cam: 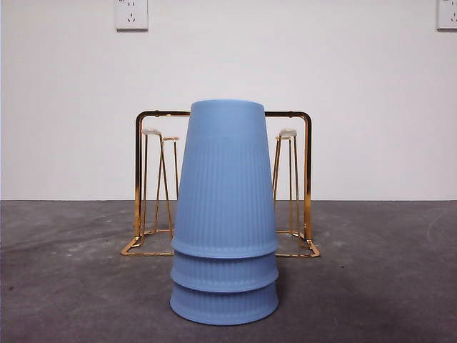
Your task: Pick the top cup and place it on cupholder, pick up the mid cup and place it on cupholder, last pick the bottom cup and place it on cupholder.
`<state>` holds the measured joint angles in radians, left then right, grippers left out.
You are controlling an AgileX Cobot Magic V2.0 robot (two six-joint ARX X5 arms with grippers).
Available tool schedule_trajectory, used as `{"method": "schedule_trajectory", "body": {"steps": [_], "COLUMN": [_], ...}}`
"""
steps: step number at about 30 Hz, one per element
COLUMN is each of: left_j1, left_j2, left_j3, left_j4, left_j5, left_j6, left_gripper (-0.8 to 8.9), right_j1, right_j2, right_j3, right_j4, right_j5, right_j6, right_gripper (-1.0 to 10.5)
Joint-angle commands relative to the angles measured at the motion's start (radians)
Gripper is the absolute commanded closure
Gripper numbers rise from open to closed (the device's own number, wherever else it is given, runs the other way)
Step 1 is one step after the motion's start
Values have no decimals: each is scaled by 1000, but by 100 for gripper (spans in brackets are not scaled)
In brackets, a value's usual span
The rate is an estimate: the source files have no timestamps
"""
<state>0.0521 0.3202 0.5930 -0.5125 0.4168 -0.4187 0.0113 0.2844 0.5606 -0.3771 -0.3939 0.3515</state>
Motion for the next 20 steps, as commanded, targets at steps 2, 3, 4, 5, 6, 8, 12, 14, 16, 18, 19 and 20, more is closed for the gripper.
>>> {"method": "schedule_trajectory", "body": {"steps": [2,3,4,5,6,8,12,14,16,18,19,20], "left_j1": [-8,-16,-25,-33,-44,-60,-113,-142,-174,-206,-215,-221], "left_j2": [92,115,135,151,174,204,254,263,263,263,263,263], "left_j3": [101,126,148,166,191,222,269,277,278,278,278,278], "left_j4": [-90,-119,-145,-172,-212,-276,-378,-394,-396,-396,-397,-397], "left_j5": [87,105,116,122,135,142,146,151,152,152,152,152], "left_j6": [182,205,227,246,280,334,416,431,433,433,433,433], "left_gripper": [805,805,805,805,805,805,805,805,805,805,805,802], "right_j1": [0,0,0,2,6,21,98,141,194,260,285,308], "right_j2": [122,158,190,216,248,286,354,372,384,394,396,396], "right_j3": [113,146,176,201,231,268,334,347,351,351,351,351], "right_j4": [-111,-155,-198,-235,-279,-325,-402,-425,-440,-458,-465,-465], "right_j5": [-87,-111,-130,-144,-159,-167,-169,-180,-179,-174,-173,-170], "right_j6": [-137,-167,-198,-228,-263,-294,-326,-343,-350,-362,-364,-364], "right_gripper": [939,939,939,939,939,939,939,939,939,939,939,939]}}
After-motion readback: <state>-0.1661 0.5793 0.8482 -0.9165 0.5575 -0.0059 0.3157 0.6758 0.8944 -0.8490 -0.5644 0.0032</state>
